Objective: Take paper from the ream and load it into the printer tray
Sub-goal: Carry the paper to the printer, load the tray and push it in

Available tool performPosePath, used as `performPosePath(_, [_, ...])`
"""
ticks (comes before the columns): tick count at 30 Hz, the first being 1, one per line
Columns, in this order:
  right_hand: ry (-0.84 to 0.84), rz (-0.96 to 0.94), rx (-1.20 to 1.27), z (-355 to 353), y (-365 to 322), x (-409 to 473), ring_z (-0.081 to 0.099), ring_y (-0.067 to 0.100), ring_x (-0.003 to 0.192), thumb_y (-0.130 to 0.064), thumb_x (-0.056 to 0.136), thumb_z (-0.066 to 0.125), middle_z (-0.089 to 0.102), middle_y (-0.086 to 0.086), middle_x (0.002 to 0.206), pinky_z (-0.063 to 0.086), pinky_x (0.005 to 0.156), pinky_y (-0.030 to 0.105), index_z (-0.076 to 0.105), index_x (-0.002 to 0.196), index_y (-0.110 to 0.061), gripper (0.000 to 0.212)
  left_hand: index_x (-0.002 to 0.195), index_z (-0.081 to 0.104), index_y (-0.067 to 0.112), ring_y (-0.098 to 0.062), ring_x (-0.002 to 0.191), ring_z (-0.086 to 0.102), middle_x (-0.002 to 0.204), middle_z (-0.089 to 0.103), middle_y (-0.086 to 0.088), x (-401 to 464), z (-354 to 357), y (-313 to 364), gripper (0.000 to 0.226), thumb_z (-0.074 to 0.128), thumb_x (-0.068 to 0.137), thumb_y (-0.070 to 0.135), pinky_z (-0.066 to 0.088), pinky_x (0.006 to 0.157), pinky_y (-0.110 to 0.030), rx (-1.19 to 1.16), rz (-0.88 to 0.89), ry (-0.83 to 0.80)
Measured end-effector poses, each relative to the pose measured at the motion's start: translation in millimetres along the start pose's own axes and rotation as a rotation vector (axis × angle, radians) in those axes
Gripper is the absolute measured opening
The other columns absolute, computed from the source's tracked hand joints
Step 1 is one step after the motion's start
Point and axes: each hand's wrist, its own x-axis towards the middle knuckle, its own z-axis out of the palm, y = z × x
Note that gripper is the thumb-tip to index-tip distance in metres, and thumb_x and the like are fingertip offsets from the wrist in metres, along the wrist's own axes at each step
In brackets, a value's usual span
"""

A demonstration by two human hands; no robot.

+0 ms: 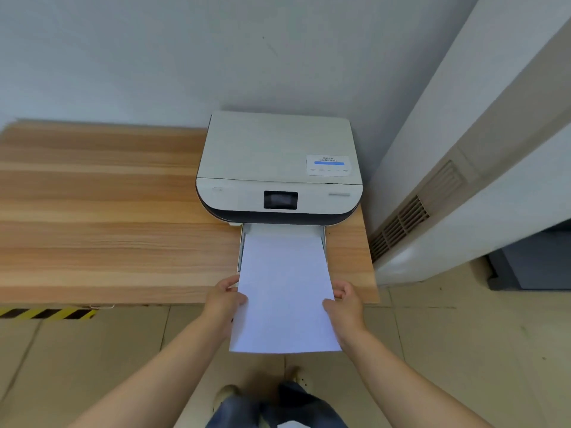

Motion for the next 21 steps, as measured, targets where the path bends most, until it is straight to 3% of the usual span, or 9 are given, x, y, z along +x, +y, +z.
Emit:
performPosePath(6, [-0.007, 0.036, 0.016, -3, 5, 11, 0.066, 0.030, 0.086, 0.010, 0.081, 0.051, 0.064, 0.008, 0.099, 0.051, 0.056, 0.030, 0.053, 0.109, -0.017, 0.039, 0.112, 0.051, 0.012, -0.027, 0.067, 0.061, 0.089, 0.065, -0.011, 5, 3, -5, 0.045, 0.045, 0.079, -0.019, 0.045, 0.055, -0.031, -0.032, -0.007, 0.050])
performPosePath(12, [-0.027, 0.042, 0.025, 2, 5, 18, 0.065, 0.030, 0.089, 0.011, 0.082, 0.051, 0.064, 0.009, 0.102, 0.051, 0.058, 0.030, 0.054, 0.111, -0.015, 0.040, 0.119, 0.052, 0.012, -0.033, 0.082, 0.062, 0.099, 0.067, -0.014, 12, 0, -7, 0.049, 0.049, 0.078, -0.015, 0.050, 0.079, -0.044, 0.002, 0.008, 0.079])
performPosePath(18, [0.001, 0.044, 0.062, 8, 3, 27, 0.062, 0.024, 0.080, 0.012, 0.083, 0.051, 0.061, 0.008, 0.101, 0.048, 0.054, 0.026, 0.052, 0.112, -0.015, 0.040, 0.119, 0.048, 0.014, -0.033, 0.082, 0.062, 0.103, 0.064, -0.014, 11, -3, -3, 0.049, 0.046, 0.080, -0.016, 0.050, 0.072, -0.039, 0.004, 0.032, 0.063])
performPosePath(21, [0.026, 0.034, 0.070, 12, 1, 35, 0.062, 0.024, 0.084, 0.012, 0.084, 0.052, 0.060, 0.008, 0.105, 0.054, 0.064, 0.033, 0.053, 0.114, -0.015, 0.040, 0.119, 0.048, 0.012, -0.032, 0.084, 0.062, 0.106, 0.063, -0.015, 7, -8, -6, 0.049, 0.045, 0.080, -0.018, 0.050, 0.062, -0.033, 0.023, 0.060, 0.068])
